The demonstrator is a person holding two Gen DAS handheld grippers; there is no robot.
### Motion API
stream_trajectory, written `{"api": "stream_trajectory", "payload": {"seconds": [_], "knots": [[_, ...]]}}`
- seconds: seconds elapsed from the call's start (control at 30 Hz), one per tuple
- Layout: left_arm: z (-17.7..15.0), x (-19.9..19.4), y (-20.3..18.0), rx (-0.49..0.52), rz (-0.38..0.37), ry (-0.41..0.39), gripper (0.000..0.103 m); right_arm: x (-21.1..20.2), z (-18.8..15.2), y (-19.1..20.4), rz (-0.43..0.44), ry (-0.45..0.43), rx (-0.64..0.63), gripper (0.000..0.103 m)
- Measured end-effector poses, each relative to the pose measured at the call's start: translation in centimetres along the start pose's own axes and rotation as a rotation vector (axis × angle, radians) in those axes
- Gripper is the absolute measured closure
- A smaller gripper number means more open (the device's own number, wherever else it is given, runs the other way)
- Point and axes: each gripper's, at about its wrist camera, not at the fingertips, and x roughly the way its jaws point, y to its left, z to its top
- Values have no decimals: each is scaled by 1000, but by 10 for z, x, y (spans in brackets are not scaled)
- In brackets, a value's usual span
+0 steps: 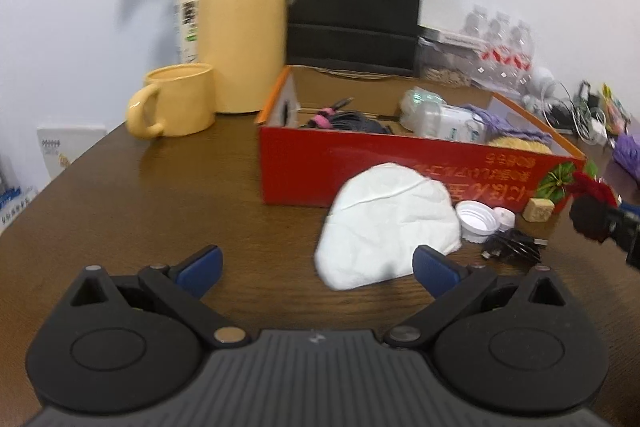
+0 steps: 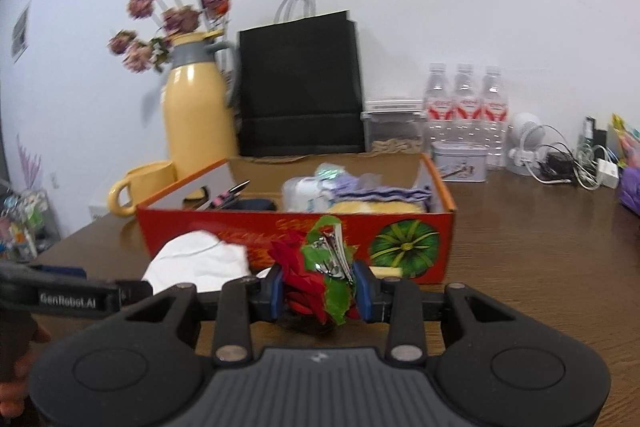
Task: Organize objects
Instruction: 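Move the left gripper to the white face mask and grasp it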
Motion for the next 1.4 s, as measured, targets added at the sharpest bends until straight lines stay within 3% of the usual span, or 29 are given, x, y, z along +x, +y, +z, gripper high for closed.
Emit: {"api": "stream_trajectory", "payload": {"seconds": [0.33, 0.6, 0.63, 0.8, 0.9, 1.07, 1.27, 1.4], "knots": [[24, 29, -26, 103, -17, 10, 0, 9, 3, -27, -30, 20, 35, 70], [24, 51, -23, 66, -57, 55, 0, 12, 0, -24, -7, 49, 15, 70], [24, 50, -21, 55, -70, 50, 2, 12, -1, -23, -5, 52, 12, 70], [18, 41, -13, -18, -123, 79, 59, 12, -1, -23, -7, 54, 15, 70], [12, 27, -10, -39, -144, 66, 78, 12, -1, -23, -8, 56, 15, 70], [0, -6, -4, -107, -164, 19, 90, 12, -1, -23, -6, 55, 15, 70], [-11, -35, 11, -263, -168, 2, 93, 10, -2, -22, 2, 49, 12, 70], [-20, -48, 22, -355, -114, 1, 93, 7, -2, -21, 20, 50, 4, 70]]}}
